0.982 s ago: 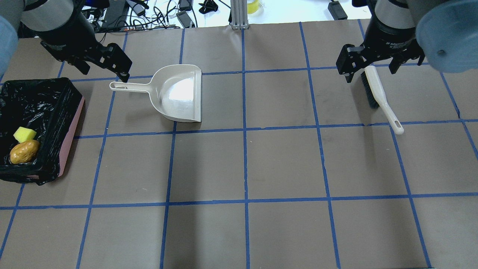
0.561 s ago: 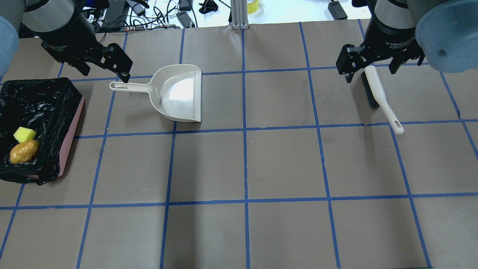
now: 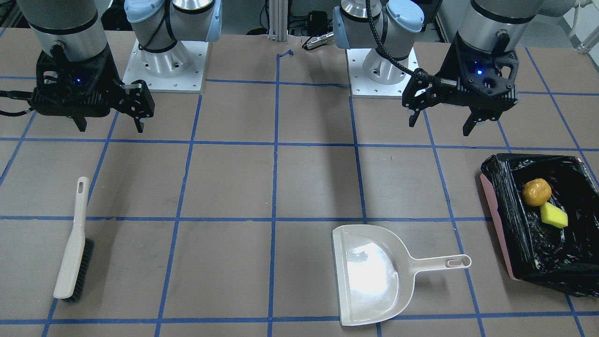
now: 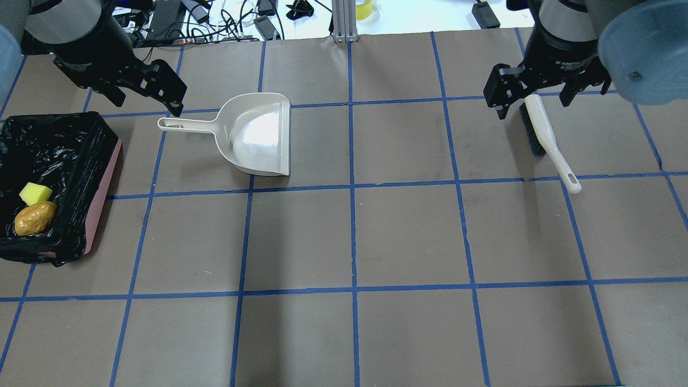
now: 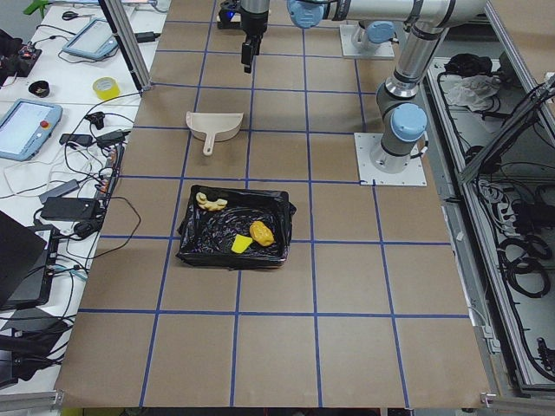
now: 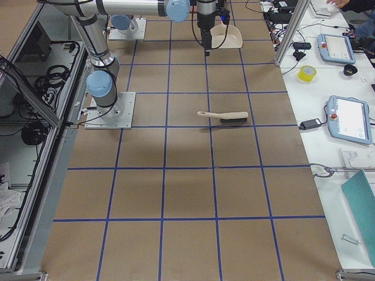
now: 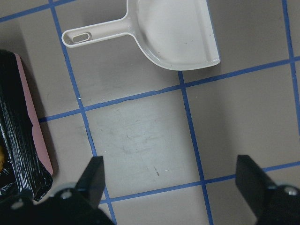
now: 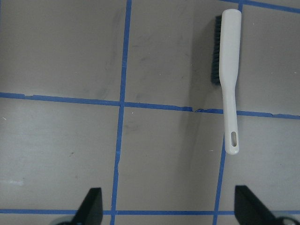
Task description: Sweep and dump trash into bin
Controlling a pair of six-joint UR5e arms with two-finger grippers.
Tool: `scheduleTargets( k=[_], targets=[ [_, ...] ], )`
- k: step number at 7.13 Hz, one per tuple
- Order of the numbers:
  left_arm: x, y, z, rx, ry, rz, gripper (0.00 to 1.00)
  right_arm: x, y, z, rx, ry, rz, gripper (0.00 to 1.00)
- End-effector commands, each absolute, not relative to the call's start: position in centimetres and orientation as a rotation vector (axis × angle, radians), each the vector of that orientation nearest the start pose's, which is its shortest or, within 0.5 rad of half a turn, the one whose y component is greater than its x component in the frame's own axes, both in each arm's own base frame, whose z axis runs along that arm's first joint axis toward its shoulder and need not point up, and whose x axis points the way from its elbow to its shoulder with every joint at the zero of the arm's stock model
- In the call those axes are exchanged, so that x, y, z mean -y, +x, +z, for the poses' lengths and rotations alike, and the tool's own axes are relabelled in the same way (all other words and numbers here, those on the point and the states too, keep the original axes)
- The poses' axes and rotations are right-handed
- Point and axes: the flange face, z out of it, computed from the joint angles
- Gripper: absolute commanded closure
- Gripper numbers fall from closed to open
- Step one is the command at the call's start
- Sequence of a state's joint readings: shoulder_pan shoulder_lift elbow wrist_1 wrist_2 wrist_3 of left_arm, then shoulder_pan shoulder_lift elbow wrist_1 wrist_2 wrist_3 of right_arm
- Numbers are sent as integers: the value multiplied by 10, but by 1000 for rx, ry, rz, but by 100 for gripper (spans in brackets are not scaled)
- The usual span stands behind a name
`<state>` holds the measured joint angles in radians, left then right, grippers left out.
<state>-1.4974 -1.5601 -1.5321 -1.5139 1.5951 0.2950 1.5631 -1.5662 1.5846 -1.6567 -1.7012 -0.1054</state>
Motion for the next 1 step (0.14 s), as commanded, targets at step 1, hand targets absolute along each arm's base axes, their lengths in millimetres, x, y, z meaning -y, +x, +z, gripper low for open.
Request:
scheduleTargets(
  k=[1],
  targets=[
    [508, -91, 499, -3090, 323, -97, 0, 501, 117, 488, -3270, -154, -96, 0]
  ],
)
